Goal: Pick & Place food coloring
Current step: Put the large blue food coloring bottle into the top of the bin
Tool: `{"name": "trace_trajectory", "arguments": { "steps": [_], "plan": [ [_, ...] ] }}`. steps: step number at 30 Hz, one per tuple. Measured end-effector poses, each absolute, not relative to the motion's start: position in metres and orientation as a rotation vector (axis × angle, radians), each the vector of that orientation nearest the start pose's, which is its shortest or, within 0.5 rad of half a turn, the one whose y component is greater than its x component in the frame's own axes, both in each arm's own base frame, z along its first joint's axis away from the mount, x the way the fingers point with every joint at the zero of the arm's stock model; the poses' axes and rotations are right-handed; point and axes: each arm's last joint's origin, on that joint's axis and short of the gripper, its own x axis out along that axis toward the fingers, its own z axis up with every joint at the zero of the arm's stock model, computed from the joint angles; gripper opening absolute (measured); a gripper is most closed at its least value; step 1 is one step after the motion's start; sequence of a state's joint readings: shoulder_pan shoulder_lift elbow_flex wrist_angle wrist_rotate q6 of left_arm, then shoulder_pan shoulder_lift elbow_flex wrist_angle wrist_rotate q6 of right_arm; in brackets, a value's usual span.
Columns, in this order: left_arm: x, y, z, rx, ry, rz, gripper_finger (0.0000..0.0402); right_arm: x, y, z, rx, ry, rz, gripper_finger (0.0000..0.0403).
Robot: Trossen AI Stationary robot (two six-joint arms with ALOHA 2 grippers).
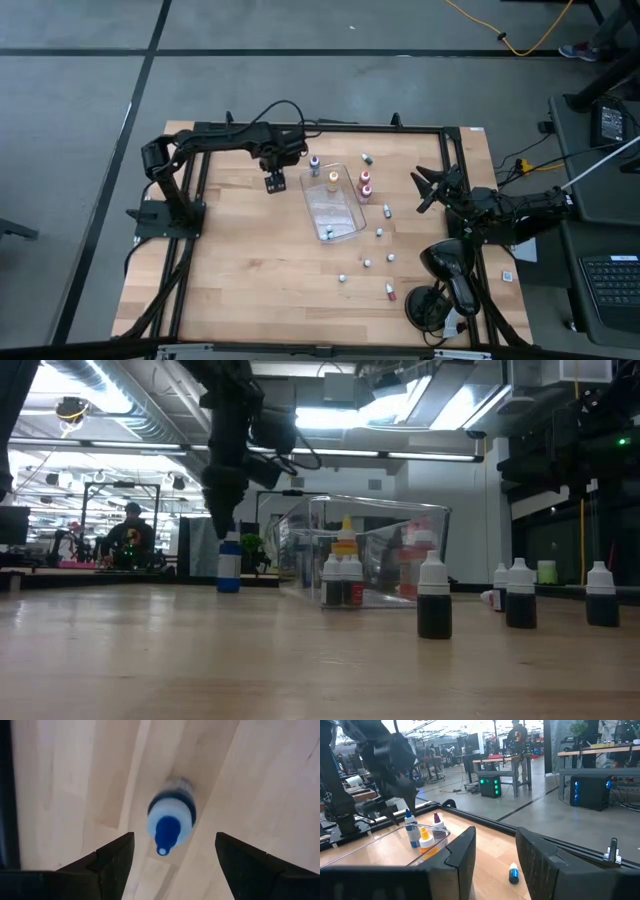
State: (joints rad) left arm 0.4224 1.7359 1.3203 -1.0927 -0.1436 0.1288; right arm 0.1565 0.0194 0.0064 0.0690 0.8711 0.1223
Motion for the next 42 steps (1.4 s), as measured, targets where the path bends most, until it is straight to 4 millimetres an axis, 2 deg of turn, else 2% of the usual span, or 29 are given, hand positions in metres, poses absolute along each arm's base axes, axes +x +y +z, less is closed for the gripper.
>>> {"name": "trace_trajectory", "arguments": {
  "steps": [4,16,36,42],
  "plan": [
    [0.289,0.134,0.216,-0.090,1.515,0.342,0.0272,0.090,-0.008,0.170,0.145,-0.094,-0.711,0.0142],
    [0.291,0.138,0.209,-0.087,1.467,0.328,0.0272,0.090,-0.008,0.170,0.145,-0.093,-0.711,0.0142],
    [0.291,0.137,0.220,-0.079,1.489,0.373,0.0268,0.090,-0.008,0.170,0.145,-0.093,-0.711,0.0142],
    [0.291,0.137,0.220,-0.075,1.489,0.380,0.0228,0.090,-0.008,0.170,0.145,-0.094,-0.711,0.0142]
  ]
}}
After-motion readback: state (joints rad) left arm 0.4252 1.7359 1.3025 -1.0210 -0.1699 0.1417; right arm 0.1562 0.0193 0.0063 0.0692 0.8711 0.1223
